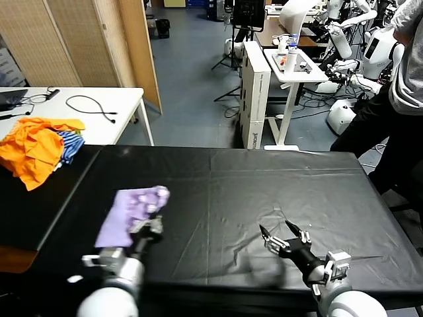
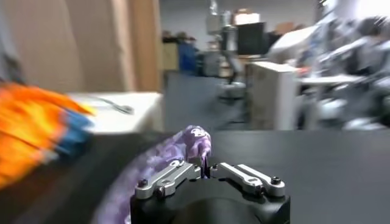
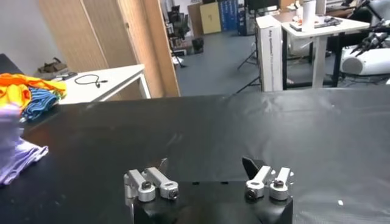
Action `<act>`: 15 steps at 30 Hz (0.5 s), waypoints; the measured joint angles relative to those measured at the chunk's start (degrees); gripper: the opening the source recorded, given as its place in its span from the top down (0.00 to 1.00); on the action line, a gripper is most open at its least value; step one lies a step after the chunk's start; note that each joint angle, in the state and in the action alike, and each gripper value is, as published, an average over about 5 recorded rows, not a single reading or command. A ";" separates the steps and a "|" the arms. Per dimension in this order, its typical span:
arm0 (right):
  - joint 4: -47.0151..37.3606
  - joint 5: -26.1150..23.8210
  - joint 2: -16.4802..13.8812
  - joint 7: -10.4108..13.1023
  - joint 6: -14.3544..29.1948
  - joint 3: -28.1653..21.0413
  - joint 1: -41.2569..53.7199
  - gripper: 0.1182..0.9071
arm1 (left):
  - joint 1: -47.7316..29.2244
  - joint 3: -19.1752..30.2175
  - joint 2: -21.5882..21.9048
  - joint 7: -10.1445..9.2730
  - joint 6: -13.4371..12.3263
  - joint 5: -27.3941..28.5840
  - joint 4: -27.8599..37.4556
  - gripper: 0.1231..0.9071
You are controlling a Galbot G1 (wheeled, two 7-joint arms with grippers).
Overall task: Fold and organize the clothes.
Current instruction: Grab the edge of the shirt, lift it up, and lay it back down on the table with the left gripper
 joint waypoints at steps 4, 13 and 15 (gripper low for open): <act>-0.29 -0.10 0.16 -0.07 -0.41 -0.82 0.70 0.00 | -0.23 5.16 -4.50 0.49 -0.59 2.33 2.53 0.93; -1.82 6.75 -0.49 -0.28 -4.17 -3.79 3.99 0.00 | 0.13 9.25 -5.91 3.47 -1.57 6.76 3.13 0.63; -2.29 8.87 -0.56 -0.15 -4.84 -4.51 4.79 0.00 | 0.10 8.88 -5.08 4.12 -2.56 8.02 2.48 0.46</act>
